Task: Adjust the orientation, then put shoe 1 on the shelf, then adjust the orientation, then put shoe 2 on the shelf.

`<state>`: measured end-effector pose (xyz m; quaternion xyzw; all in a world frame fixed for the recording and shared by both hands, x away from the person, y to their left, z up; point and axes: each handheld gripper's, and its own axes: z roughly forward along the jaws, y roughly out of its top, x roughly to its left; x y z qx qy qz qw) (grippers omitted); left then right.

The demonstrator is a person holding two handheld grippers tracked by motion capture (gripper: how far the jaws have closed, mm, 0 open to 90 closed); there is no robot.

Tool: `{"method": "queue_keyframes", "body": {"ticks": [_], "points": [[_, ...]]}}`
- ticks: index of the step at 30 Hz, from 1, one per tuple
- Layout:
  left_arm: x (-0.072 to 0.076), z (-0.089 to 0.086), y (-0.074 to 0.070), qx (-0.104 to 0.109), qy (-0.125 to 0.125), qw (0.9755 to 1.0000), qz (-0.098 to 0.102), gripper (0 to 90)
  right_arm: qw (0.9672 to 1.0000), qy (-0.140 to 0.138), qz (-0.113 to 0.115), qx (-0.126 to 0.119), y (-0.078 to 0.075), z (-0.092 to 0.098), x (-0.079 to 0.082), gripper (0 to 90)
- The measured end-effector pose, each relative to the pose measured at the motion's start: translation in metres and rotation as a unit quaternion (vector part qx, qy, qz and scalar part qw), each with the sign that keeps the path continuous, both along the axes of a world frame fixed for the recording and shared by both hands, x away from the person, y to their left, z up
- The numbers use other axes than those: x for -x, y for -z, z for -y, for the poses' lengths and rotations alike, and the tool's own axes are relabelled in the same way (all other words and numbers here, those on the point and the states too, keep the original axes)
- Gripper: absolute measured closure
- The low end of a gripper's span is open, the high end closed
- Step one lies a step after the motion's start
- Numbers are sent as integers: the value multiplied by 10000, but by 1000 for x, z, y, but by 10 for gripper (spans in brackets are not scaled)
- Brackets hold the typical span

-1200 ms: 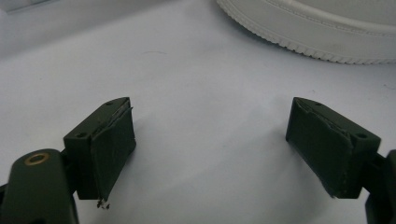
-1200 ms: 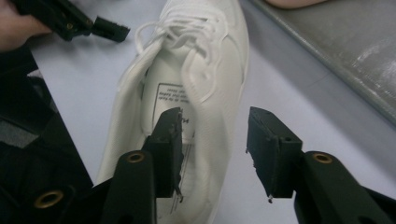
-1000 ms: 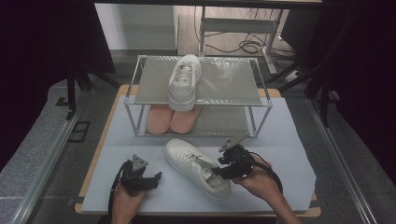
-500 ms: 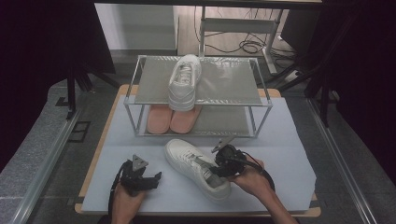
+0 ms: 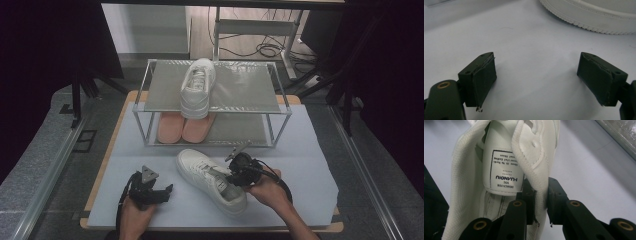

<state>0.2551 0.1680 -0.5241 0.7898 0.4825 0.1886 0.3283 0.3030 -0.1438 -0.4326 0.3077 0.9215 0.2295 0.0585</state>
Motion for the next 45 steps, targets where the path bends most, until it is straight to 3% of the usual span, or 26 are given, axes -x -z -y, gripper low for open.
{"method": "queue_keyframes", "body": {"ticks": [9,19,33,45], "points": [[0,0,0,1,1,10000,-1,155,9992,189,-174,-313,-3,7,-4,816],[0,0,0,0,1,10000,-4,155,9947,460,-605,-690,-13,24,-7,826],[0,0,0,5,-1,10000,-7,155,9803,609,-1062,-1549,-31,51,-4,826],[0,0,0,-6,8,10000,-15,155,9699,812,-1134,-1994,-54,76,2,825]]}}
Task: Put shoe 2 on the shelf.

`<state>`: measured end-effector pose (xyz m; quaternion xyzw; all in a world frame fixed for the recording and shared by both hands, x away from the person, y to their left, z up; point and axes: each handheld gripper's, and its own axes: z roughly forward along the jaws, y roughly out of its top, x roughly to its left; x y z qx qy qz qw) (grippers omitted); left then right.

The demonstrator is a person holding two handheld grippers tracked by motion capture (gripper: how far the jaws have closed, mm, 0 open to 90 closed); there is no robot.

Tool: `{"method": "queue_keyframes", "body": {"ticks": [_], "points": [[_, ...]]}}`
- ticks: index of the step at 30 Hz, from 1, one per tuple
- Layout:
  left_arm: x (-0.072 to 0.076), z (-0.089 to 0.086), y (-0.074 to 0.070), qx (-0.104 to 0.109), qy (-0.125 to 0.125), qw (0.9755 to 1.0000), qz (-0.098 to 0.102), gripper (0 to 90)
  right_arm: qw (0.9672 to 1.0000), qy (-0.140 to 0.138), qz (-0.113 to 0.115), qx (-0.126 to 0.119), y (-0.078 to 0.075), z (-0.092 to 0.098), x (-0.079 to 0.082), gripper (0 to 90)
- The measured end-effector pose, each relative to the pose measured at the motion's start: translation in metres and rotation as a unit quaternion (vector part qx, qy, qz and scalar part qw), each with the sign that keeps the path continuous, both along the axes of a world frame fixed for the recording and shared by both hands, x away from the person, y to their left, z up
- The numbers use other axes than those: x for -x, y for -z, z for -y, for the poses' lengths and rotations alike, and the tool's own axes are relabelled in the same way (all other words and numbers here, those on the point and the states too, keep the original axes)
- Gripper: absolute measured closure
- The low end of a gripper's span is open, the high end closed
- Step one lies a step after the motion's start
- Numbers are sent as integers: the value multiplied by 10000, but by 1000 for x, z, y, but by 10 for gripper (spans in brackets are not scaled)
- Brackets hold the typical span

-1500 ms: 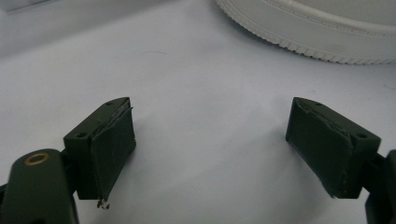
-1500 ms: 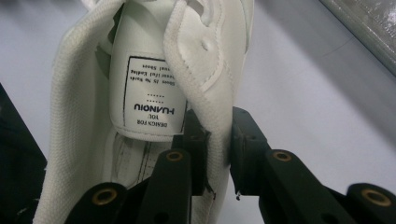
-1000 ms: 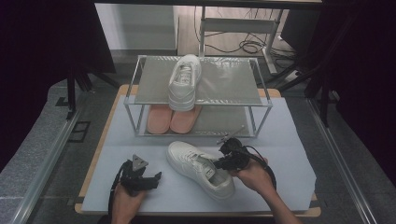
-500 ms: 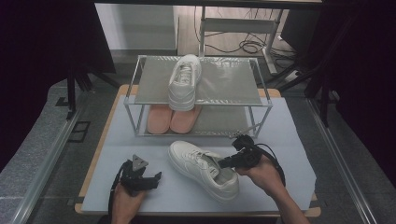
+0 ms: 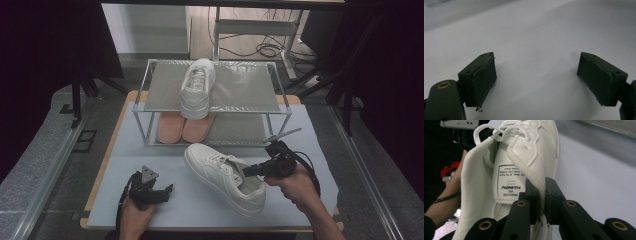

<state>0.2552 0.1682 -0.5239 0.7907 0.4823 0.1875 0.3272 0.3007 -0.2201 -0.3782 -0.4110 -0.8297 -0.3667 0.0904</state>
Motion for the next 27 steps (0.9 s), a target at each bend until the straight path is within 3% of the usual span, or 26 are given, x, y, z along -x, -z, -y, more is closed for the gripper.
{"method": "queue_keyframes", "body": {"ticks": [16,27], "points": [[0,0,0,-11,6,10000,-12,155,9980,389,-60,-501,-33,29,6,824],[0,0,0,26,-9,10000,-8,154,9933,806,-89,-822,-63,52,8,825]]}}
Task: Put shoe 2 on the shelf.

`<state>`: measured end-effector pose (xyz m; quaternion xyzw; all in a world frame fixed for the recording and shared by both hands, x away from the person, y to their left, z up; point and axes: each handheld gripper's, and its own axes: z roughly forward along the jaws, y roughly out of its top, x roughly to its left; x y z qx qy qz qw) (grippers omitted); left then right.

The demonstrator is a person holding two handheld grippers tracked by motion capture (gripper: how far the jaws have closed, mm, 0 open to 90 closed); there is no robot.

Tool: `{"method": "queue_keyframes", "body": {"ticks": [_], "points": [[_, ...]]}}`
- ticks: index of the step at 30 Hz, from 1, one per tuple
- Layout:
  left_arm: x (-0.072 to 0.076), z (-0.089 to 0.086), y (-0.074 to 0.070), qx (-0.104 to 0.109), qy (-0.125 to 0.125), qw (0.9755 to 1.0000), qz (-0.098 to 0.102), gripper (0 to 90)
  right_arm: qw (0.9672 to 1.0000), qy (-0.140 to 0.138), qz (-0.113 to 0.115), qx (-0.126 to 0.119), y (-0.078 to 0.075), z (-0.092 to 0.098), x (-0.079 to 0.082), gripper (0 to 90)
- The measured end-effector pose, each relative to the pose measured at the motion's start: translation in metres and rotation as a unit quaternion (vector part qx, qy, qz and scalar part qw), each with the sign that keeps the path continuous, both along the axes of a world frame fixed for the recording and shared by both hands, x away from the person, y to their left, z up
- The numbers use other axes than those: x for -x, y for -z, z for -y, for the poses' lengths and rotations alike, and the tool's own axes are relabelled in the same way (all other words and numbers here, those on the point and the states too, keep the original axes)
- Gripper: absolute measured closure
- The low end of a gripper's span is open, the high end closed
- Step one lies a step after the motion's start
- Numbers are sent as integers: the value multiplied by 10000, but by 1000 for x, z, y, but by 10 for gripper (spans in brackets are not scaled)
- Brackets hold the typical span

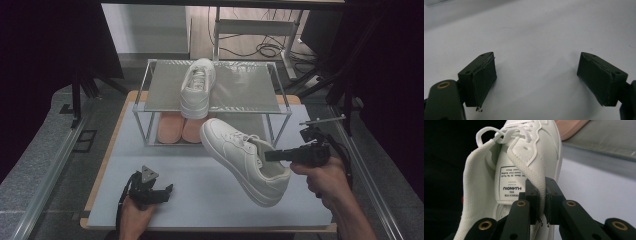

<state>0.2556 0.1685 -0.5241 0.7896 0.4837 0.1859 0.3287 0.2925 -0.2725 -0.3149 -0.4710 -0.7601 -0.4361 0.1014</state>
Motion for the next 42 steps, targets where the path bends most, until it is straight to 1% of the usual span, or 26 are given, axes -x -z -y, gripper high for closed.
{"method": "queue_keyframes", "body": {"ticks": [5,6,12,15,17,20,23,26,31,34,36,40,42], "points": [[0,0,0,-16,13,10000,-10,154,9997,187,25,-151,-10,10,-1,825],[0,0,0,12,-3,10000,0,154,9995,250,21,-206,-12,12,-1,825],[0,0,0,13,-3,10000,1,154,9981,512,70,-347,-23,21,-7,825],[0,0,0,17,-4,10000,4,154,9970,664,111,-374,-27,25,-12,824],[0,0,0,19,-6,10000,6,154,9962,743,159,-419,-30,25,-16,824],[0,0,0,19,-7,10000,5,154,9945,892,171,-513,-32,26,-24,824],[0,0,0,22,-7,10000,2,153,9931,1019,195,-554,-34,24,-32,824],[0,0,0,14,-6,10000,1,154,9920,1128,220,-531,-37,19,-41,824],[0,0,0,13,-5,10000,1,154,9894,1329,241,-536,-37,11,-57,823],[0,0,0,12,-5,10000,4,154,9877,1442,225,-553,-35,8,-65,822],[0,0,0,13,-5,10000,2,154,9864,1541,217,-523,-32,7,-71,822],[0,0,0,14,-4,10000,2,154,9833,1749,190,-474,-27,5,-81,821],[0,0,0,14,-4,10000,0,154,9812,1852,189,-505,-26,4,-86,821]]}}
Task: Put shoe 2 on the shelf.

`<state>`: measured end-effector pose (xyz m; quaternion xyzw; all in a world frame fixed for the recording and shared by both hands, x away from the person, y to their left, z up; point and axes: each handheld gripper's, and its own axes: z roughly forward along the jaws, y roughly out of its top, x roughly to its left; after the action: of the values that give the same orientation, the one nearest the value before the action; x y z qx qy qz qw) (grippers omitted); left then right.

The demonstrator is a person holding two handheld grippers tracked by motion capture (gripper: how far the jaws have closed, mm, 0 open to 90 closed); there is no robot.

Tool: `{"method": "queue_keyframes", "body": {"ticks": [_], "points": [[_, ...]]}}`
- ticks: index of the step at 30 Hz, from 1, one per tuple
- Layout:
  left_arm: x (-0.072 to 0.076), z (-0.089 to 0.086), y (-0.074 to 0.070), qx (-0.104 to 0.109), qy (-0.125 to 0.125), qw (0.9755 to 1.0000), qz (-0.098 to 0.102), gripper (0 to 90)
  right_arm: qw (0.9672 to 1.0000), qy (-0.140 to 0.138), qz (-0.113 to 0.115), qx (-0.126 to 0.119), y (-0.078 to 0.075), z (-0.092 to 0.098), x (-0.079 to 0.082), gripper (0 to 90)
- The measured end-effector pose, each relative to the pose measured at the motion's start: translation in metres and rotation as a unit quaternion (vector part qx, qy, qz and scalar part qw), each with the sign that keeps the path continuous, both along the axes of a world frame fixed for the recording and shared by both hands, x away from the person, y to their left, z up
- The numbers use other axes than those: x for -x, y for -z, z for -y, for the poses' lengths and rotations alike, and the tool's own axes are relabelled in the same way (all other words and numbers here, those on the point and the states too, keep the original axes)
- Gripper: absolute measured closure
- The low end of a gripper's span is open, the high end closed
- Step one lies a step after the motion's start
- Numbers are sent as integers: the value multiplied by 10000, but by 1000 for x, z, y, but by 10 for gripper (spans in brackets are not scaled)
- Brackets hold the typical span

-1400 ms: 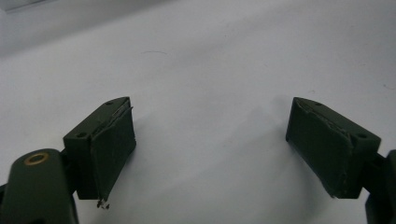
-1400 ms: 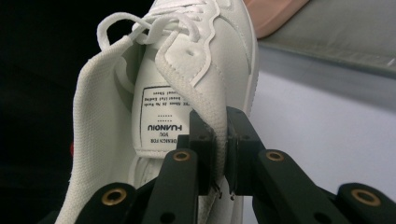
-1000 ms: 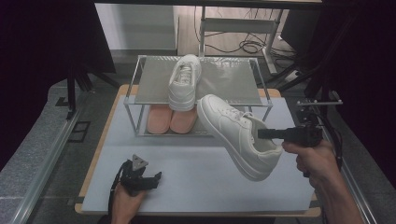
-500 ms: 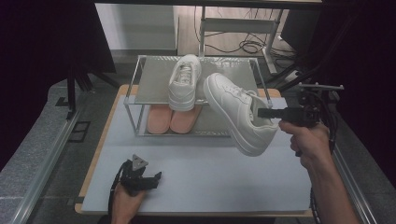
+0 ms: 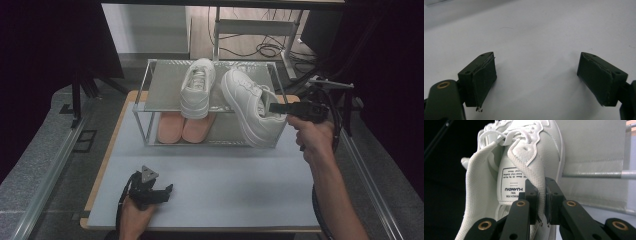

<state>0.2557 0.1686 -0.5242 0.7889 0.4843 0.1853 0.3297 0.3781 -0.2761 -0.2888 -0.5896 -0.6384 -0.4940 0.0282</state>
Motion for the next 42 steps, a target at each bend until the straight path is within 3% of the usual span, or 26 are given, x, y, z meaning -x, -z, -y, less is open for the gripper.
{"method": "queue_keyframes", "body": {"ticks": [11,18,20,23,28,32,42], "points": [[0,0,0,-15,13,10000,-6,154,9993,289,10,219,-3,-24,-18,803],[0,0,0,-10,6,10000,-8,154,9985,282,120,452,-10,-42,-24,732],[0,0,0,-13,7,10000,-7,154,9971,339,228,643,-13,-47,-25,714],[0,0,0,-10,6,10000,-9,155,9975,300,243,589,-14,-47,-27,661],[0,0,0,-13,10,10000,-8,154,9993,185,222,235,-8,-41,-29,545],[0,0,0,-22,17,10000,-3,154,9994,86,302,161,-6,-38,-30,507],[0,0,0,-37,26,10000,-6,155,9960,-83,830,323,-13,-30,-18,475]]}}
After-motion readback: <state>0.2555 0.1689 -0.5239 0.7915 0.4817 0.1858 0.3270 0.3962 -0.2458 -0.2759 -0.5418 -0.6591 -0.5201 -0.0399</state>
